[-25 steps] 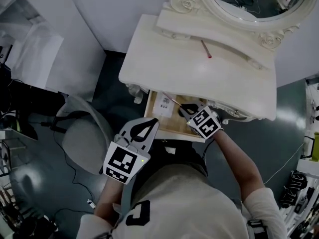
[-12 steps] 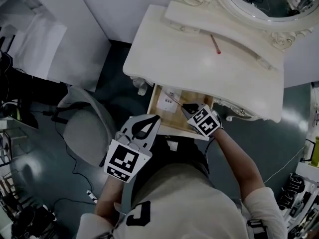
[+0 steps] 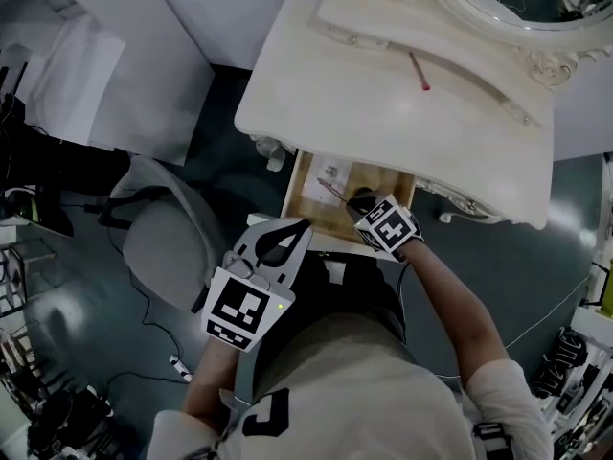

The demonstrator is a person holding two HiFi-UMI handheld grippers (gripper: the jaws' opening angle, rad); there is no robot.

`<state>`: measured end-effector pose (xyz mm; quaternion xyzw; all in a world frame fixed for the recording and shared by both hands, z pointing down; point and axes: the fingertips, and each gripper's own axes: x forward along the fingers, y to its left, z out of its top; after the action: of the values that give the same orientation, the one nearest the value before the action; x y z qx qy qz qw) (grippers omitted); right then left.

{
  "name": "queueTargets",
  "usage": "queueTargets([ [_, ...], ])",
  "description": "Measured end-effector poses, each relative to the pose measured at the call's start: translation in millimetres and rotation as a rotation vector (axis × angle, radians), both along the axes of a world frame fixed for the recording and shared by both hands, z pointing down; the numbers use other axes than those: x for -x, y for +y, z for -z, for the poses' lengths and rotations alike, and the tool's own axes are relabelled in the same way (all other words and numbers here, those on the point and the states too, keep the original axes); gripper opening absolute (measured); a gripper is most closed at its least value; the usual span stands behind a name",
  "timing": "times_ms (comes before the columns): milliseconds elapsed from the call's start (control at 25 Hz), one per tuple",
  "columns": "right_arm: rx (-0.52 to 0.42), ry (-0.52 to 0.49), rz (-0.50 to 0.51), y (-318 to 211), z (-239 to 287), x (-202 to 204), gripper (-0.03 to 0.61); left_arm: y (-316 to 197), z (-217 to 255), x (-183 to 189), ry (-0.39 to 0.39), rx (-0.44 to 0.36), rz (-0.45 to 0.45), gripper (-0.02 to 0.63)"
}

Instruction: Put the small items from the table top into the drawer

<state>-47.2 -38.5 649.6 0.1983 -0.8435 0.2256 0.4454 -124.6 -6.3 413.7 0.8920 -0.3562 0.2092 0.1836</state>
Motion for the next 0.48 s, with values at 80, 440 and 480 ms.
queueTargets([
  [80, 0.02, 0.003, -0.006, 3, -8, 0, 0.035, 0, -1, -2, -0.001, 0.003, -0.002, 0.058],
  [440, 0.134, 0.015, 0.047, 28, -35, 4, 0.035, 2, -2, 4, -0.008, 0.011, 0.008, 0.058],
  [480, 0.142, 0.02, 0.052, 29, -38, 4, 0.035, 3, -3, 4, -0.008, 0.012, 0.01, 0.058],
])
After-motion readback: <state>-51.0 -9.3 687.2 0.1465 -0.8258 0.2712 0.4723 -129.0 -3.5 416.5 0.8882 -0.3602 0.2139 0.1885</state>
